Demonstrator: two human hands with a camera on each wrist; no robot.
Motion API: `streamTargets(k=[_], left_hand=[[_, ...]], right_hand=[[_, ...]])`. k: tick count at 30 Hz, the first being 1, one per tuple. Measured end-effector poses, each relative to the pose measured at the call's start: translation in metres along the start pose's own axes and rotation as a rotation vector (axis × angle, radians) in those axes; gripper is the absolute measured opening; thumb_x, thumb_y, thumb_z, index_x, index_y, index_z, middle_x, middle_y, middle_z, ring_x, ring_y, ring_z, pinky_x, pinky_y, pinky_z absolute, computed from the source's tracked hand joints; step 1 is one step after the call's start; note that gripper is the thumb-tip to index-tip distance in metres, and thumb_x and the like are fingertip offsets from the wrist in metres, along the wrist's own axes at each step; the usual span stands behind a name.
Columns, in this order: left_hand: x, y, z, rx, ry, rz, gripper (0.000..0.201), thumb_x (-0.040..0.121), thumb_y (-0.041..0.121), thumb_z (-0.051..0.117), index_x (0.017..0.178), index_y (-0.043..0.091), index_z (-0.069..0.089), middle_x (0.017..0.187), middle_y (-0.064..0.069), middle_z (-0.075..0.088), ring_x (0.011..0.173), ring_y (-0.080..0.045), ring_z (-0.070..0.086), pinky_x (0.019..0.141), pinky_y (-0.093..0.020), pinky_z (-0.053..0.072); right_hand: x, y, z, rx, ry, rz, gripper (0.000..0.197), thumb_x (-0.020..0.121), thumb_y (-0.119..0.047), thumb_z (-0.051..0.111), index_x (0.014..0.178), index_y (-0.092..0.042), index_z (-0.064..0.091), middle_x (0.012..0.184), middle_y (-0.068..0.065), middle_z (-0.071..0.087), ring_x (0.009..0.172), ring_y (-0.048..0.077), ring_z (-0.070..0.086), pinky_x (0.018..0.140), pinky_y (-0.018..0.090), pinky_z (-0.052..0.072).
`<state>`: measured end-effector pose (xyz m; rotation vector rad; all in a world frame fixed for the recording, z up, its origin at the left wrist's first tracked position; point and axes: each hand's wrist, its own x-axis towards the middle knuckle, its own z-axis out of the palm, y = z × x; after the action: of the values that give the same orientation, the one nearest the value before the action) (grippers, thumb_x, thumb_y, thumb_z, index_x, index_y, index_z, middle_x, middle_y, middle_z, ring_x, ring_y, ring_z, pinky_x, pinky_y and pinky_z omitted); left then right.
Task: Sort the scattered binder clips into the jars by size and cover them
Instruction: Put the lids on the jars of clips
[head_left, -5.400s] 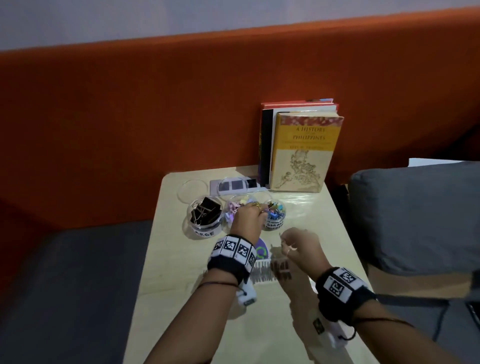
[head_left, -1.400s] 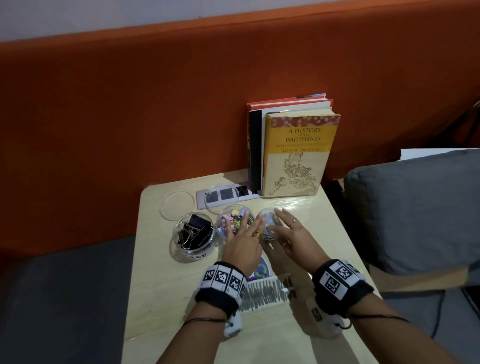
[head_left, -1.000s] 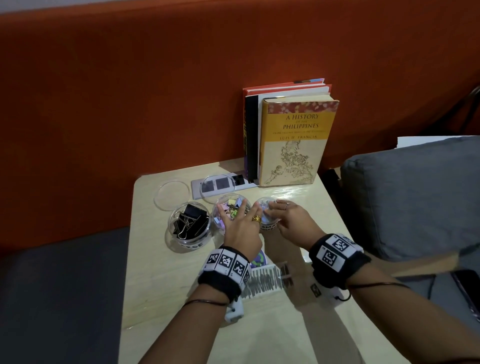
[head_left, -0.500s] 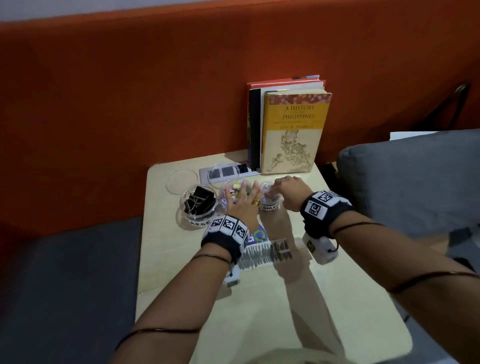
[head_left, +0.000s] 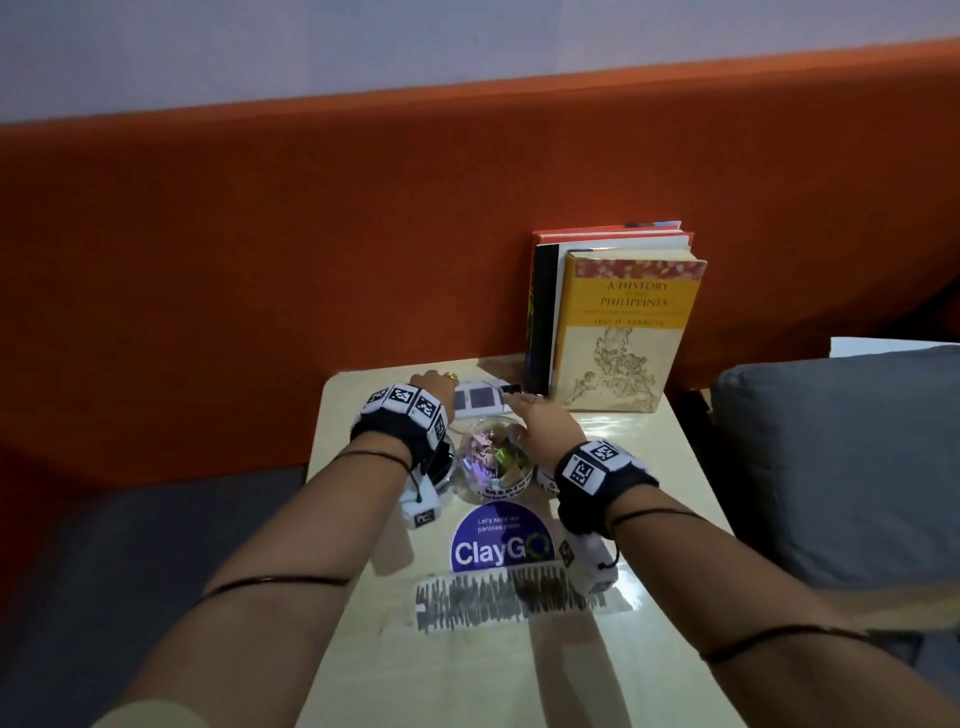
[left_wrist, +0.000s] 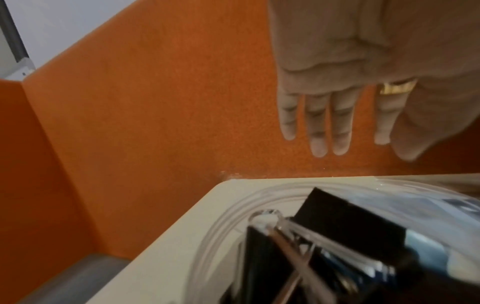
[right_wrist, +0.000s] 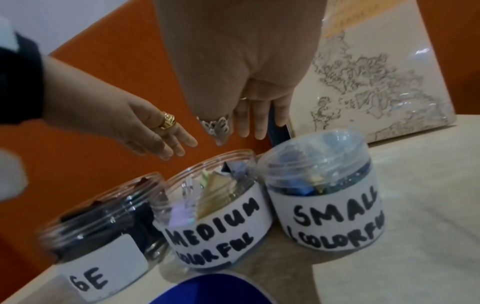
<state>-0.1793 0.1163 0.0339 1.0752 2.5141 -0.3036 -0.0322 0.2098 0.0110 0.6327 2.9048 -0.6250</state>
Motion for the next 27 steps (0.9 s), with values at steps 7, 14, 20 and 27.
streamTargets(k=[7, 14, 20, 27], left_hand=[[0.100, -0.008, 0.026, -0.060, -0.117, -0.004, 0.069, 0.077, 0.033, 0.064, 0.140, 0.028, 0.035, 0.134, -0.010, 0.051, 0.109, -0.035, 0.059, 0.086, -0.048, 0.054], [0.039, 0.005, -0.021, 0.131, -0.126, -0.052, 0.028, 0.093, 0.013, 0.045, 0.117, 0.011, 0.060, 0.120, -0.014, 0.060, 0.108, -0.041, 0.058, 0.067, -0.051, 0.048], [0.024, 0.009, -0.041, 0.330, -0.200, 0.000, 0.022, 0.086, 0.011, 0.052, 0.100, 0.006, 0.068, 0.105, -0.012, 0.069, 0.094, -0.035, 0.067, 0.068, -0.046, 0.053], [0.050, -0.003, -0.029, 0.261, -0.125, -0.052, 0.020, 0.090, 0.014, 0.043, 0.094, 0.003, 0.059, 0.085, -0.023, 0.059, 0.092, -0.036, 0.064, 0.074, -0.047, 0.055]], right_hand=[[0.019, 0.021, 0.023, 0.118, -0.179, -0.010, 0.074, 0.085, -0.055, 0.049, 0.145, -0.024, 0.018, 0.142, 0.005, 0.045, 0.127, 0.024, 0.044, 0.112, 0.047, 0.025], [0.018, 0.023, 0.030, 0.124, -0.078, -0.022, 0.051, 0.096, -0.042, 0.036, 0.142, -0.022, 0.028, 0.121, 0.011, 0.061, 0.114, 0.027, 0.053, 0.103, 0.043, 0.032], [0.019, 0.029, 0.029, 0.145, 0.065, -0.022, 0.025, 0.096, -0.029, 0.038, 0.094, -0.018, 0.061, 0.086, 0.008, 0.069, 0.084, 0.028, 0.061, 0.079, 0.032, 0.040], [0.015, 0.027, 0.028, 0.176, 0.114, 0.017, 0.030, 0.095, -0.028, 0.040, 0.094, -0.018, 0.068, 0.087, 0.009, 0.072, 0.083, 0.028, 0.060, 0.081, 0.034, 0.039]])
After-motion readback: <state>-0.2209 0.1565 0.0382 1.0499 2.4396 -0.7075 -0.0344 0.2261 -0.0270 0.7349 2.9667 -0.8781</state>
